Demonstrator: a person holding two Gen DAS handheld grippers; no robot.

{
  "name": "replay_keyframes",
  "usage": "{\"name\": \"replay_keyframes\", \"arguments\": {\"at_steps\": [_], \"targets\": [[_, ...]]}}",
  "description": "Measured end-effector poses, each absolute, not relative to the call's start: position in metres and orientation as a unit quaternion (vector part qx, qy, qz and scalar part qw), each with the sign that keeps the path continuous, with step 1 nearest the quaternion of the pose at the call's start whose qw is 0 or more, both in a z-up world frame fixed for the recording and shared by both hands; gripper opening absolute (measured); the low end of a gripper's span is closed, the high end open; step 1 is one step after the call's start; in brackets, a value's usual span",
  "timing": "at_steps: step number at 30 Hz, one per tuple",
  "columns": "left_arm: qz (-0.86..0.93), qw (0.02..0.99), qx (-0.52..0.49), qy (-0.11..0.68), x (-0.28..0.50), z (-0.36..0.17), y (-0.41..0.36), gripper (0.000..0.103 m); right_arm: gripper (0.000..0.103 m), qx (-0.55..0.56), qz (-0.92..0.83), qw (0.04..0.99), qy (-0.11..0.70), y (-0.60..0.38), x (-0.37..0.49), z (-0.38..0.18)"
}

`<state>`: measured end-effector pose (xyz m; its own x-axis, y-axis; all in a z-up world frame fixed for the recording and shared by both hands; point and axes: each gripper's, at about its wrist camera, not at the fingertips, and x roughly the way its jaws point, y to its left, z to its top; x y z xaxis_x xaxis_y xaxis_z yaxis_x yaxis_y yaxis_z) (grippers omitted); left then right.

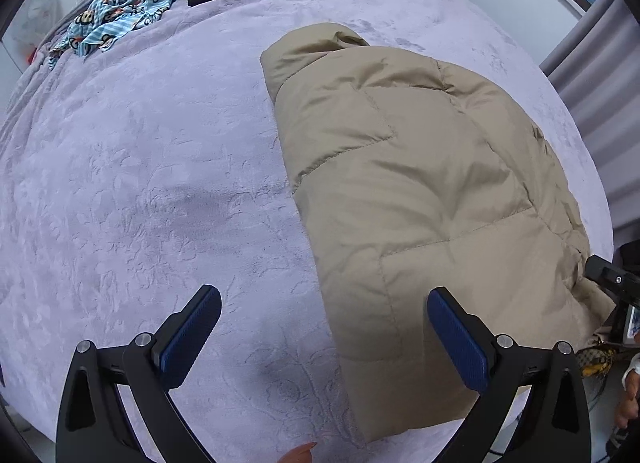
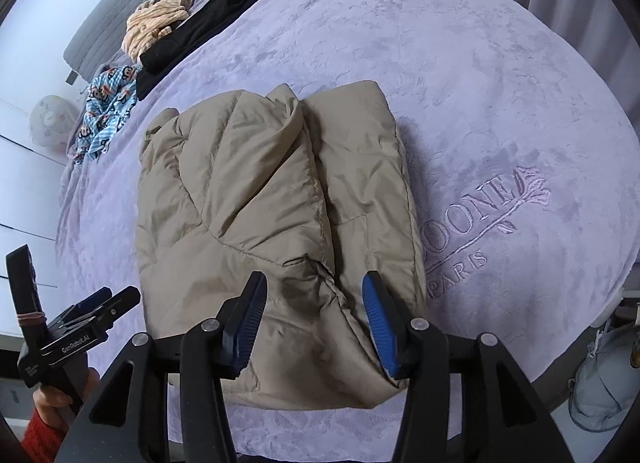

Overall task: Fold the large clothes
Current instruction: 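Open both tools and release the folded beige jacket onto the bed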

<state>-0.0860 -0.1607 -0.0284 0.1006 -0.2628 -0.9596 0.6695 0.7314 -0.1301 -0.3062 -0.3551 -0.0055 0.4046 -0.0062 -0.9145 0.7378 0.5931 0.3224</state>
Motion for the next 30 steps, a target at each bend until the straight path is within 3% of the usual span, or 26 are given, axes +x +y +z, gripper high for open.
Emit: {"name": "replay_keyframes", "arguments": {"at_steps": [2, 4, 6, 17, 30], "targets": [[-0.326, 0.715, 0.165, 0.596, -0.086, -0.029, -0.156, 0.103, 0.061, 0.375, -0.254, 0.751, 0.481, -0.354, -0.311, -0.001], [-0.328, 0.71, 0.159, 0.602, -0.085, -0.031, -0.155, 0.103, 0.076, 0.375, -0.261, 0.752, 0.474, -0.357, -0.317, 0.003], [-0.327, 0.711, 0.164, 0.601, -0.087, -0.033, -0.157, 0.103, 0.082, 0.374, -0.275, 0.751, 0.469, -0.365, -0.323, 0.006], [-0.302, 0.711, 0.163, 0.614, -0.076, -0.033, -0.183, 0.103, 0.085, 0.452, -0.205, 0.72, 0.485, -0.441, -0.318, -0.029], [-0.307, 0.681, 0.109, 0.656, -0.059, -0.051, -0.203, 0.103, 0.087, 0.469, -0.132, 0.709, 0.51, -0.472, -0.297, -0.06]]}}
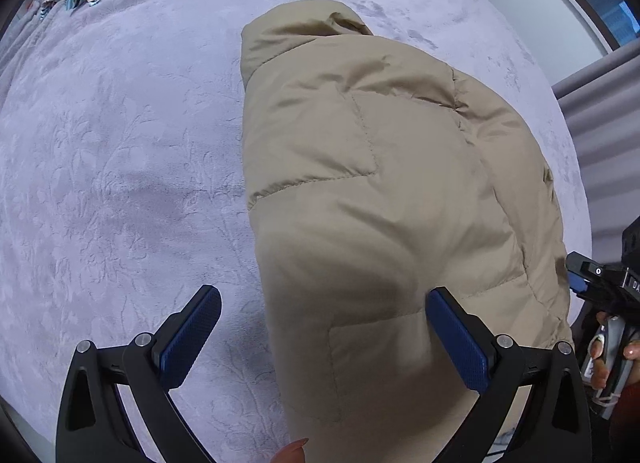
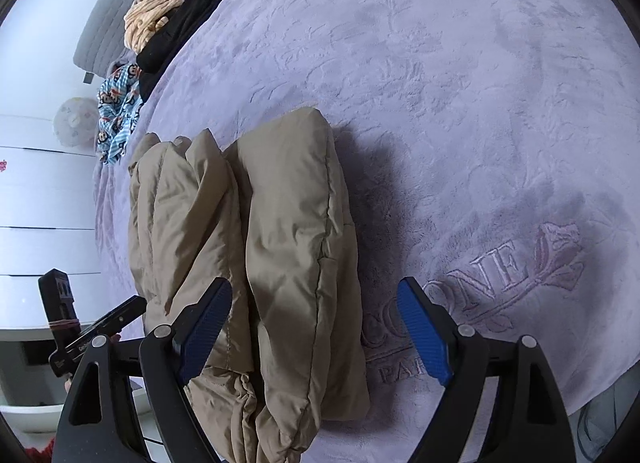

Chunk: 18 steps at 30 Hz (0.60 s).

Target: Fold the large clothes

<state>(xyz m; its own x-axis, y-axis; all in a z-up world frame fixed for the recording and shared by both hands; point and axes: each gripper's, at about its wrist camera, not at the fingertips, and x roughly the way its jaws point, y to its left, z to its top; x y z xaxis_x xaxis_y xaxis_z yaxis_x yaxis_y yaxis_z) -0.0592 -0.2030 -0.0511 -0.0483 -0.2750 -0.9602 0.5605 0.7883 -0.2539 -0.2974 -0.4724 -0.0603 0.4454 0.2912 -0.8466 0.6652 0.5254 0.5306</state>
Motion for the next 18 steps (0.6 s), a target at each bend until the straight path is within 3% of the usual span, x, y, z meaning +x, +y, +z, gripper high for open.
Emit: {"name": "replay_keyframes", "arguments": {"at_steps": [2, 4, 18], "targets": [[-0.314, 0.676, 0.101, 0.659, -0.058, -0.053, -0.206, 0.103, 0.087, 0.477, -0.116, 0.709, 0.506, -0.476, -0.294, -0.065], [-0.324, 0.668, 0.09, 0.664, -0.056, -0.056, -0.209, 0.103, 0.103, 0.486, -0.102, 0.705, 0.506, -0.48, -0.29, -0.072], [-0.389, 0.574, -0.062, 0.717, -0.011, -0.109, -0.188, 0.103, 0.103, 0.582, 0.049, 0.668, 0.461, -0.484, -0.252, -0.115]]}}
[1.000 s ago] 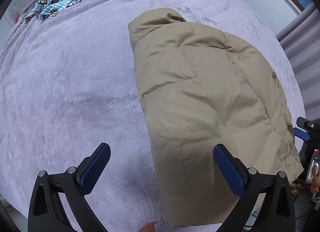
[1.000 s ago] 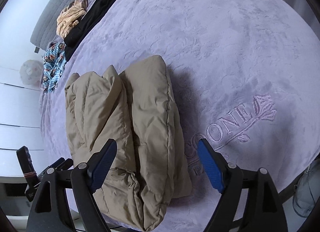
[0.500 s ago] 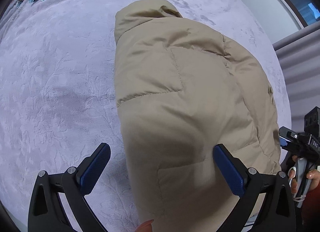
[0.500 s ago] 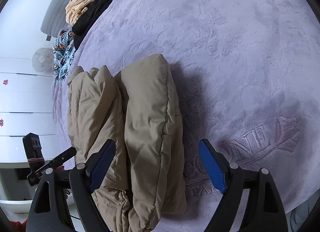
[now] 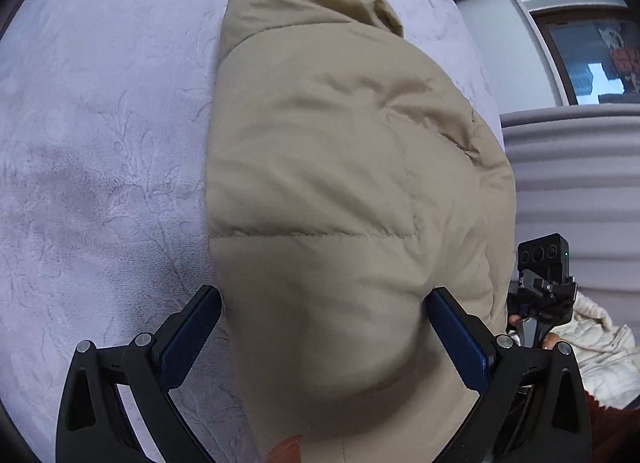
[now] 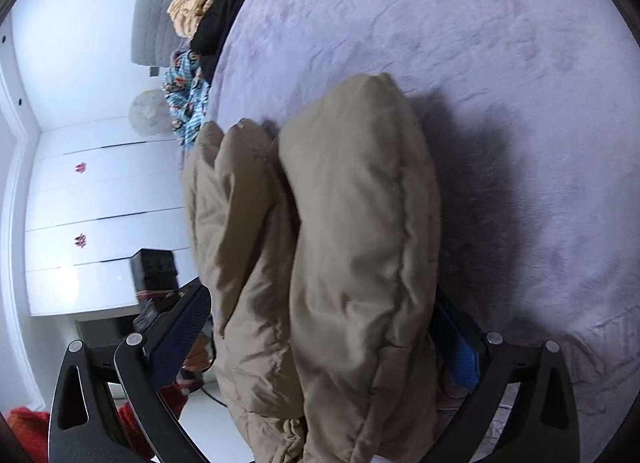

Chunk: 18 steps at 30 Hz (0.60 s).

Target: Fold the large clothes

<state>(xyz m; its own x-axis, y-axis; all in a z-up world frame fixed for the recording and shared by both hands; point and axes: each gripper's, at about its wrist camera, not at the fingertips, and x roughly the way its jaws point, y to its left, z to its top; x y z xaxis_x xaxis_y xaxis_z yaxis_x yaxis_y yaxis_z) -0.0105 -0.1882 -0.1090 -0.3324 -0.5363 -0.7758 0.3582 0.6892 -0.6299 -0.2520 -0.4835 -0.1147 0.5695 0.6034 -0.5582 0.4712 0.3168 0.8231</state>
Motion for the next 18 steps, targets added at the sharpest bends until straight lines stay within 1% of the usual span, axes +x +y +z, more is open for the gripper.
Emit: {"name": "replay_keyframes", "arguments": {"at_steps": [2, 5, 10, 13, 17, 18], "targets": [[-0.396, 0.558, -0.082, 0.724, -0.009, -0.118, -0.189, 0.103, 0.103, 0.558, 0.059, 0.675, 0.479, -0.478, -0.241, -0.114], [-0.402, 0.555, -0.084, 0.724, -0.012, -0.126, -0.195, 0.103, 0.103, 0.516, 0.053, 0.677, 0.521, -0.471, -0.223, -0.12], [-0.394, 0.558, -0.089, 0.725, -0.019, -0.13, -0.206, 0.103, 0.103, 0.519, 0.056, 0.659, 0.541, -0.466, -0.202, -0.139], [-0.375, 0.575, -0.072, 0.723, -0.024, -0.126, -0.22, 0.103, 0.103, 0.524, 0.044, 0.649, 0.55, -0.46, -0.193, -0.147], [-0.364, 0.621, -0.017, 0.694, -0.044, -0.103, -0.24, 0.103, 0.103, 0.531, 0.026, 0.639, 0.556, -0.46, -0.196, -0.146], [-0.363, 0.629, -0.009, 0.687, -0.048, -0.099, -0.244, 0.1, 0.103, 0.538, 0.02, 0.634, 0.556, -0.461, -0.198, -0.145]]}}
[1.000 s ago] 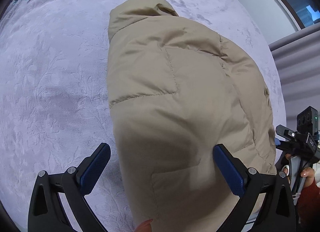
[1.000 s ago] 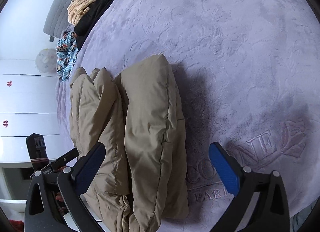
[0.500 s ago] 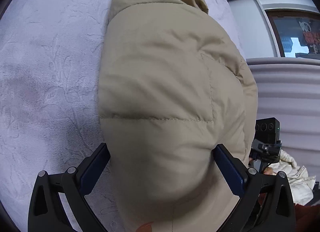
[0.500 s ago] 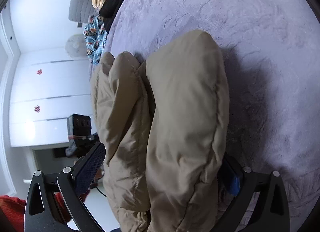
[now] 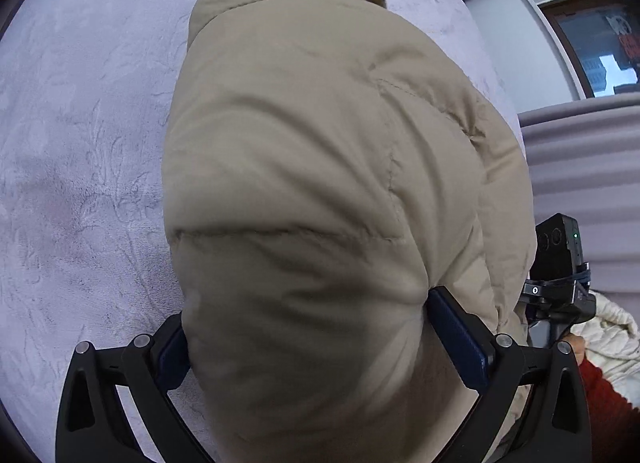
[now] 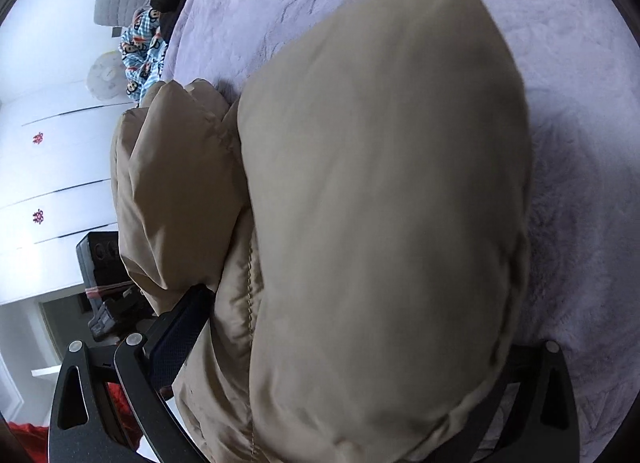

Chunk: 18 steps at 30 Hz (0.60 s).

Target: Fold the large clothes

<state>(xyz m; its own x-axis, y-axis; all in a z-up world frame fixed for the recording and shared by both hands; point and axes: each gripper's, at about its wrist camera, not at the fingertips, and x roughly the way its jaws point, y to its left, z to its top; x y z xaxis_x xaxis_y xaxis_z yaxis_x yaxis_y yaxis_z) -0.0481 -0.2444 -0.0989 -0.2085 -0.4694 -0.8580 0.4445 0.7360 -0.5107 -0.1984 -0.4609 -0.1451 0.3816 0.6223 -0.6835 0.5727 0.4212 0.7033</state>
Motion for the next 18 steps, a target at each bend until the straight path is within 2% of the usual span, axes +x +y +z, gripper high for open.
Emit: {"name": "replay_keyframes", "arguments": {"at_steps": [3, 5, 6, 7, 10, 13, 18], "targets": [[-0.364, 0.647, 0.008, 0.67, -0.058, -0.084, -0.252, 0.089, 0.1, 0.547, 0.012, 0.629, 0.552, -0.462, -0.208, -0.143], [-0.367, 0.659, 0.016, 0.657, -0.062, -0.073, -0.254, 0.077, 0.089, 0.549, 0.01, 0.632, 0.547, -0.46, -0.209, -0.139], [-0.37, 0.662, 0.019, 0.652, -0.064, -0.068, -0.255, 0.073, 0.076, 0.55, 0.01, 0.635, 0.543, -0.459, -0.208, -0.136], [-0.372, 0.665, 0.02, 0.648, -0.065, -0.063, -0.255, 0.071, 0.067, 0.55, 0.014, 0.64, 0.536, -0.46, -0.208, -0.131], [-0.38, 0.67, 0.016, 0.637, -0.066, -0.048, -0.254, 0.066, 0.052, 0.536, 0.028, 0.657, 0.529, -0.453, -0.202, -0.115], [-0.388, 0.679, 0.004, 0.623, -0.059, -0.032, -0.247, 0.065, 0.048, 0.526, 0.049, 0.673, 0.518, -0.446, -0.194, -0.097], [-0.383, 0.704, -0.026, 0.597, -0.031, -0.009, -0.215, 0.065, 0.047, 0.504, 0.068, 0.698, 0.505, -0.425, -0.157, -0.068]]}}
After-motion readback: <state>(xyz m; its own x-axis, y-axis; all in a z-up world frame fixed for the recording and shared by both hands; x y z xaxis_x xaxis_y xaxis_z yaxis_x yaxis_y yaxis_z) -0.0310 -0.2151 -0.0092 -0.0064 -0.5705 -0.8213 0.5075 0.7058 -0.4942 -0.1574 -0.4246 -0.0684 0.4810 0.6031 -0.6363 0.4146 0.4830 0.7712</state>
